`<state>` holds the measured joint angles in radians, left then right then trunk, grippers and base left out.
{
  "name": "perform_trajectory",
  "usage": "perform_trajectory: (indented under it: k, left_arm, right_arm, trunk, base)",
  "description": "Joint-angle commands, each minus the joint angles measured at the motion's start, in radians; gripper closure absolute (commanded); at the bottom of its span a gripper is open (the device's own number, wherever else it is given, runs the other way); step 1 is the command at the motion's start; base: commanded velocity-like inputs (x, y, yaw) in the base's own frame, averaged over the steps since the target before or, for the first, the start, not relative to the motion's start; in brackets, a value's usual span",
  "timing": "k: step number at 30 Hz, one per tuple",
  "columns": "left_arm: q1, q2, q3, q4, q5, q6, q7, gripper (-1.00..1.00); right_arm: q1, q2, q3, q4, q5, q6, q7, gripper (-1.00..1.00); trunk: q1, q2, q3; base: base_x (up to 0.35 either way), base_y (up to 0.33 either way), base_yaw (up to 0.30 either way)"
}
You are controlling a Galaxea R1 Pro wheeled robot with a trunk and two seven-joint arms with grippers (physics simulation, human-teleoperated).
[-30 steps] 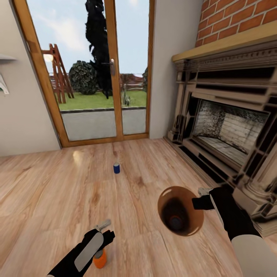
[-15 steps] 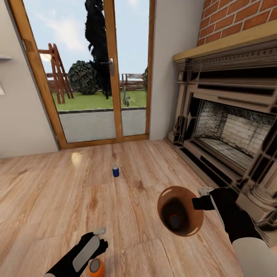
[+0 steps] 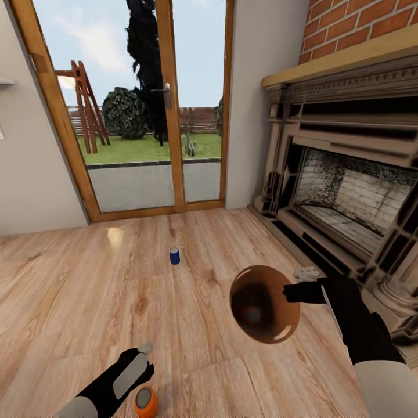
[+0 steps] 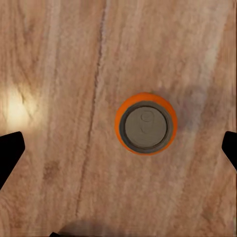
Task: Put the three can of soda from the living room inside the tash can in the kitchen.
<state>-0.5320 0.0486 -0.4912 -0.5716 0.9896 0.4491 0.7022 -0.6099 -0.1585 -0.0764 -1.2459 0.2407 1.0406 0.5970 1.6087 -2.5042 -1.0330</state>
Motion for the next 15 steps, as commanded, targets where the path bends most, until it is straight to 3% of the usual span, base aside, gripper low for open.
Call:
perform_trajectory:
  k: [1, 5, 6, 8, 15]
  left_arm:
    - [-0.002, 0.002, 0.0, 0.002, -0.001, -0.001, -0.015, -1.0]
    - [-0.014, 0.011, 0.0, 0.019, -0.005, -0.007, -0.087, -1.0]
    - [-0.016, 0.013, 0.0, 0.023, -0.006, -0.012, -0.103, -1.0]
    - [-0.017, 0.014, 0.0, 0.025, -0.006, -0.024, -0.112, -1.0]
    - [-0.017, 0.02, 0.0, 0.038, -0.006, -0.051, -0.176, -1.0]
  right_arm:
    - [0.0, 0.0, 0.0, -0.002, -0.03, 0.007, 0.006, 1.0]
    - [0.007, 0.0, -0.002, -0.031, -0.03, 0.007, 0.007, 1.0]
    - [0.036, 0.0, -0.003, -0.09, -0.031, 0.007, 0.008, 1.0]
    - [0.048, 0.0, -0.003, -0.119, -0.031, 0.007, 0.009, 1.0]
    - [0.055, 0.001, -0.003, -0.14, -0.031, 0.007, 0.009, 1.0]
  trunk:
    - [0.0, 0.0, -0.004]
    - [0.002, -0.001, -0.019]
    - [0.003, -0.002, -0.023]
    - [0.003, -0.002, -0.031]
    - [0.007, -0.004, -0.058]
  base:
    - [0.0, 0.0, 0.0]
    - [0.0, 0.0, 0.0]
    - [0.0, 0.0, 0.0]
    - [0.0, 0.0, 0.0]
    - [0.0, 0.0, 0.0]
